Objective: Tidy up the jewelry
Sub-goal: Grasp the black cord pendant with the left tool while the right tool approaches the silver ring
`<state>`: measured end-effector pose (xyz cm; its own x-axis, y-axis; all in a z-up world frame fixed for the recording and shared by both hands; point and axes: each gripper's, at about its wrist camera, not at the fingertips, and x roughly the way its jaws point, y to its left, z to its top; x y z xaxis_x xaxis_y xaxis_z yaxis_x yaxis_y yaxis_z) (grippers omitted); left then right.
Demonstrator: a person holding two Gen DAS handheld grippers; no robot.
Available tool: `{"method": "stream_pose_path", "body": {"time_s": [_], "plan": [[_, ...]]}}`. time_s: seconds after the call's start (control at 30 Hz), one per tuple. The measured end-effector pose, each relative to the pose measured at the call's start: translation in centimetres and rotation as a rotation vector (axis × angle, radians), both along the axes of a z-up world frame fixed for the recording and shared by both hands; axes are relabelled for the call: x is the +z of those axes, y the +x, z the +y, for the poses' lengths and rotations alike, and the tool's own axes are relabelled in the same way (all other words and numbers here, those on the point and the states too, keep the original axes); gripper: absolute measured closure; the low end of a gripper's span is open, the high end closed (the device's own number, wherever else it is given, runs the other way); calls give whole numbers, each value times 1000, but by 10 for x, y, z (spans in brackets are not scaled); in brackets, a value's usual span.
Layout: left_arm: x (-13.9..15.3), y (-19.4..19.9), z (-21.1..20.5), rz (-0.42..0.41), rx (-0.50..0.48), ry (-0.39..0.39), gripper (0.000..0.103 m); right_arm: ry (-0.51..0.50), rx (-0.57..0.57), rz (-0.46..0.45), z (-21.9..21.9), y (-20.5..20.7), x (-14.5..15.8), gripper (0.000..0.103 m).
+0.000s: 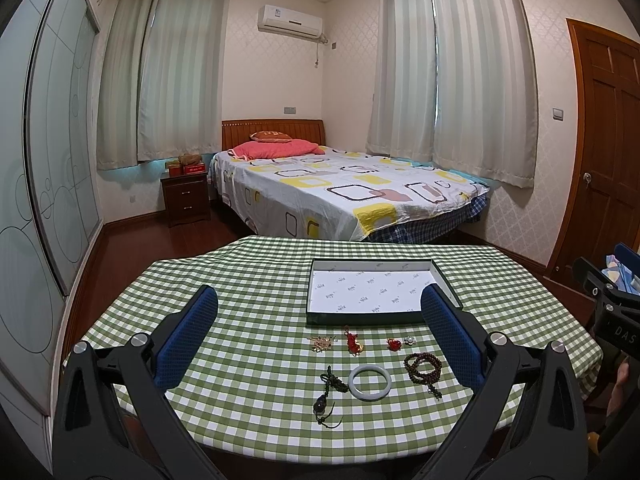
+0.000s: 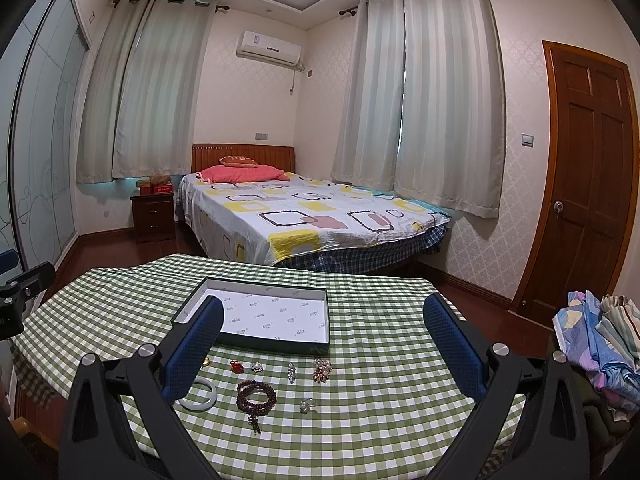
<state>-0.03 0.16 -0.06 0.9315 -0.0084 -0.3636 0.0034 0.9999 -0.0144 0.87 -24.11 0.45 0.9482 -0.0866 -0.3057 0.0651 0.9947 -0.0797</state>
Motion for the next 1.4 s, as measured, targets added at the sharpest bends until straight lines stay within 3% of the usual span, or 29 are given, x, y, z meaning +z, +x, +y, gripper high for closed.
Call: {"method": "stream_pose_path", "body": {"time_s": [0.37,0.53,0.77,1.03,1.1,1.4], "plan": [[-3,3,0,11,-2,-2,4,1,-2,10,0,4,-5,6],[-21,20,-2,72,-18,9,4,23,2,46,-3,18,-26,6],[-72,56,3,193,-18,10,4,68,12,122,-12,48,-79,6],[-153,97,21,358,28,-20,4,93,-10,296,-25,92,-165,6],[-170,104,25,397,37,-34,4,106,-12,324,-27,97,-176,7],[-217,132,17,517,-6,-49,24,129,-8,378,-28,113,-199,7]]}}
